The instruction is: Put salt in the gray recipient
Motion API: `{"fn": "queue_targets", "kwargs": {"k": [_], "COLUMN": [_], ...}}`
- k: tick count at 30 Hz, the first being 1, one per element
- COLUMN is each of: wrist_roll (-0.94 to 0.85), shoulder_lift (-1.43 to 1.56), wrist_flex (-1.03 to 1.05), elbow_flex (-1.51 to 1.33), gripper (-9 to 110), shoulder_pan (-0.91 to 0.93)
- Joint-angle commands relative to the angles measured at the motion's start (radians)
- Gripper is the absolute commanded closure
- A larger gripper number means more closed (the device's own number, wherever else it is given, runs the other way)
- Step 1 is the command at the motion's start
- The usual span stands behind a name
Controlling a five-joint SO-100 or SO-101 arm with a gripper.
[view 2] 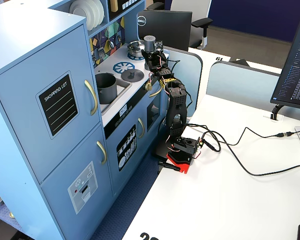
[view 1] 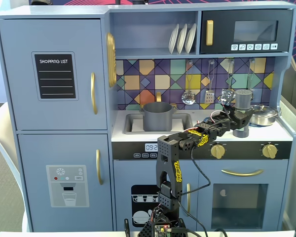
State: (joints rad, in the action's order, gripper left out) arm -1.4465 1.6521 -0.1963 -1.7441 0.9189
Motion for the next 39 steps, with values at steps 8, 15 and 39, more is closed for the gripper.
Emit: {"fn": "queue_targets", "kwargs": {"k": [8, 15, 39], "wrist_roll": [-0.055, -0.118, -0.097], "shoulder_lift": [0.086, 0.356, 1.566], "wrist_flex": [-0.077, 0.066, 1.413], "elbow_flex": [-0.084, -0.272, -1.255], "gripper": [40, 45, 101], "shoulder_pan": [0.044, 0.081, -0.799]}}
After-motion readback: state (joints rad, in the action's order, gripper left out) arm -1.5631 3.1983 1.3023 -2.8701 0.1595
